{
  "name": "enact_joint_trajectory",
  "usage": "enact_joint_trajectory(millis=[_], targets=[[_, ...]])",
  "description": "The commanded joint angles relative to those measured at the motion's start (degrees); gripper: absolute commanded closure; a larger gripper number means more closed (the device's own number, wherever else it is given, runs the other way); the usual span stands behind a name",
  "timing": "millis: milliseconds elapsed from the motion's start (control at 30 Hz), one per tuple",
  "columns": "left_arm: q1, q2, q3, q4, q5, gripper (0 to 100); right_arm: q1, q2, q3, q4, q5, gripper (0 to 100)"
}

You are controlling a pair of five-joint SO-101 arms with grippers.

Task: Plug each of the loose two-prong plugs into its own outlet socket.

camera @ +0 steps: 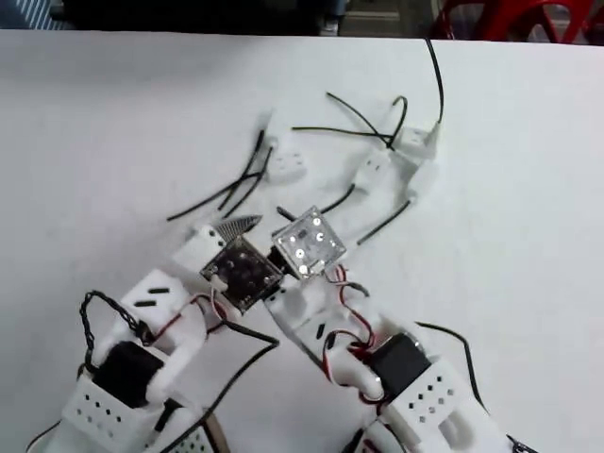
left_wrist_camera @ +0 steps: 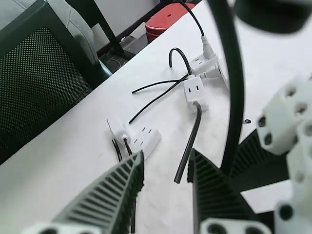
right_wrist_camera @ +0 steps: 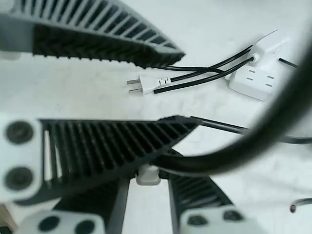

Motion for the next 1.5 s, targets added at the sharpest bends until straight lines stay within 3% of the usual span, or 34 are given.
enact_joint_trajectory(millis=[0, 100, 200, 333, 567, 867, 1133, 1467], targets=[[-2.4, 0.0, -2.1, 0.8, -0.5, 83, 3.9, -1.2, -0.4, -3.0, -0.2, 98.1], [-9.8, 0.3, -4.0, 1.2, 2.1, 82, 7.9, -1.2, 1.6, -8.4, -1.3, 98.1], [-17.5, 0.5, -4.7, 1.3, 6.2, 72, 12.1, -1.2, 4.1, -14.7, -3.4, 98.1], [-21.4, 4.4, -5.1, 1.2, 4.9, 69, 16.0, -1.1, 5.8, -20.4, -3.8, 98.1], [-21.6, 29.1, -12.6, -2.9, 3.4, 69, 19.8, 1.5, 6.6, -24.4, -3.8, 98.1], [-26.4, 61.5, -31.8, -2.7, 0.5, 69, 25.5, 22.0, 3.9, -36.9, -3.9, 98.1], [-23.9, 78.2, -45.5, -3.2, -1.0, 69, 31.1, 34.1, -3.3, -37.0, -9.1, 98.1], [-17.5, 94.2, -60.2, -7.5, -1.1, 69, 33.3, 34.6, -3.7, -37.2, -9.1, 98.1]])
